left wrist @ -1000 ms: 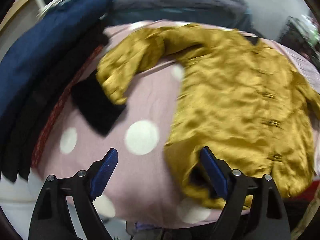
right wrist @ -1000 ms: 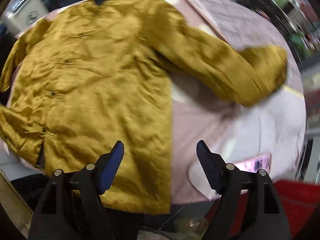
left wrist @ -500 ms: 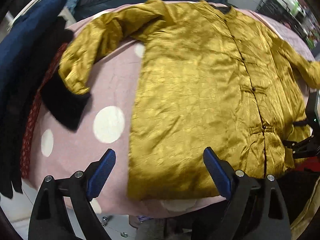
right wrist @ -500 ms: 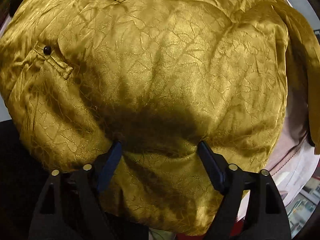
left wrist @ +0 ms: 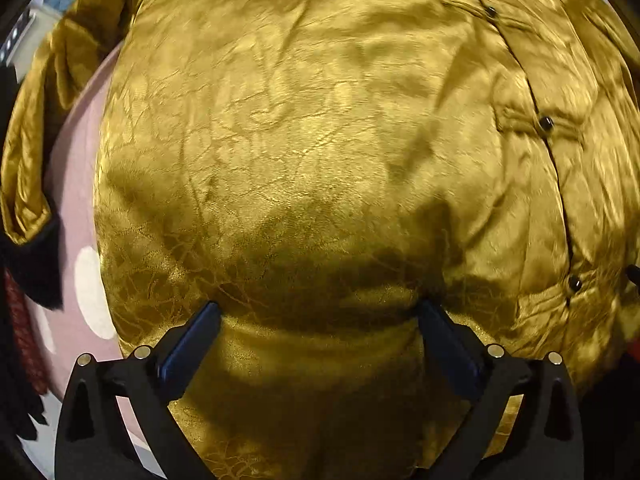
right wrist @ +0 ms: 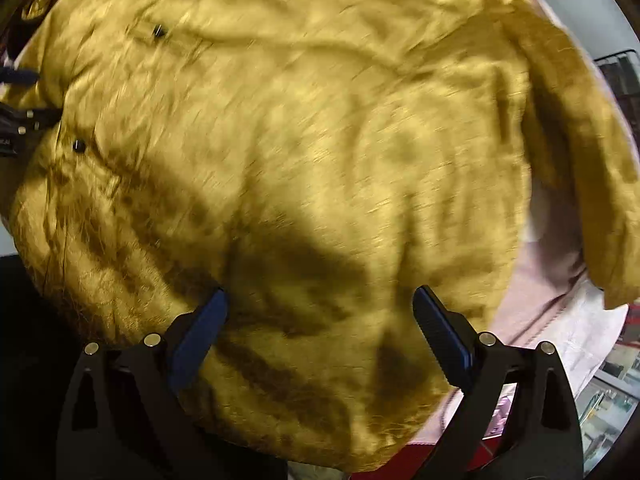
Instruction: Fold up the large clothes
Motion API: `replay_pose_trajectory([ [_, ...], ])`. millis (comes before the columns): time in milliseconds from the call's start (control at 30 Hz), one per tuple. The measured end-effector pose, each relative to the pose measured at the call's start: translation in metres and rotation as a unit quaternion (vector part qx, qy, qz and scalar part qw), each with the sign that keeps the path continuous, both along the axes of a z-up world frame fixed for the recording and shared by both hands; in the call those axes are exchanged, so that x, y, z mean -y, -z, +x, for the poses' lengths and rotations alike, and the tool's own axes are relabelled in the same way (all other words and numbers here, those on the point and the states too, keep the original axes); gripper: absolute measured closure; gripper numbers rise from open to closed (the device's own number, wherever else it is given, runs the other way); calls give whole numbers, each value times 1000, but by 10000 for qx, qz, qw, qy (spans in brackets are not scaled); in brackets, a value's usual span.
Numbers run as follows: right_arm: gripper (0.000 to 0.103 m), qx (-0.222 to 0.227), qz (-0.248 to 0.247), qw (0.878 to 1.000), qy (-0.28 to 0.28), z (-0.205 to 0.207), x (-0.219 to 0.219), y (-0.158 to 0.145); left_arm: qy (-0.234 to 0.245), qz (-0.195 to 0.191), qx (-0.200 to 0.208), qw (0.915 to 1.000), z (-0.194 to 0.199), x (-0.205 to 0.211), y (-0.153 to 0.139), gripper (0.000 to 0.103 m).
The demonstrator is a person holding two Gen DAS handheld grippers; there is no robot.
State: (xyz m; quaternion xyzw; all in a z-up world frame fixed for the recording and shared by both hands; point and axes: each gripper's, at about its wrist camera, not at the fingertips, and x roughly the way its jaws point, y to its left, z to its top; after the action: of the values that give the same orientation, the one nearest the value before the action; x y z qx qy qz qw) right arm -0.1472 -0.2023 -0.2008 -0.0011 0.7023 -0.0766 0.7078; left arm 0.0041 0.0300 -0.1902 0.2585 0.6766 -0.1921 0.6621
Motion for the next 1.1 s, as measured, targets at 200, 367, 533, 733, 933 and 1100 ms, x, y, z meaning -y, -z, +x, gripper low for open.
replay_pose_trajectory([
  [200, 11, 823, -555, 9932, 606, -7, 61, -52, -29, 78, -68, 9999, 7, -1, -2, 5],
  [367, 11, 1431, -906, 9738, 1516, -33, 143, -93, -163, 16, 243, 9996, 10, 2, -23, 7],
  [533, 11, 1465, -867, 9512, 2572, -73, 217, -103, -396, -138, 616, 9972, 21, -2, -53, 6],
  [733, 11, 1459, -1142, 9387, 2907, -106, 280, -111, -710, -277, 863, 9933, 38, 0, -85, 6],
  [933, 12, 1144, -1543, 9370, 2918, -121, 345, -88, -692, -200, 901, 9933, 35, 24, -99, 6],
  [1100, 24, 1465, -857, 9427, 2871, -120, 372, -70, -625, -133, 920, 9937, 23, 42, -106, 6],
])
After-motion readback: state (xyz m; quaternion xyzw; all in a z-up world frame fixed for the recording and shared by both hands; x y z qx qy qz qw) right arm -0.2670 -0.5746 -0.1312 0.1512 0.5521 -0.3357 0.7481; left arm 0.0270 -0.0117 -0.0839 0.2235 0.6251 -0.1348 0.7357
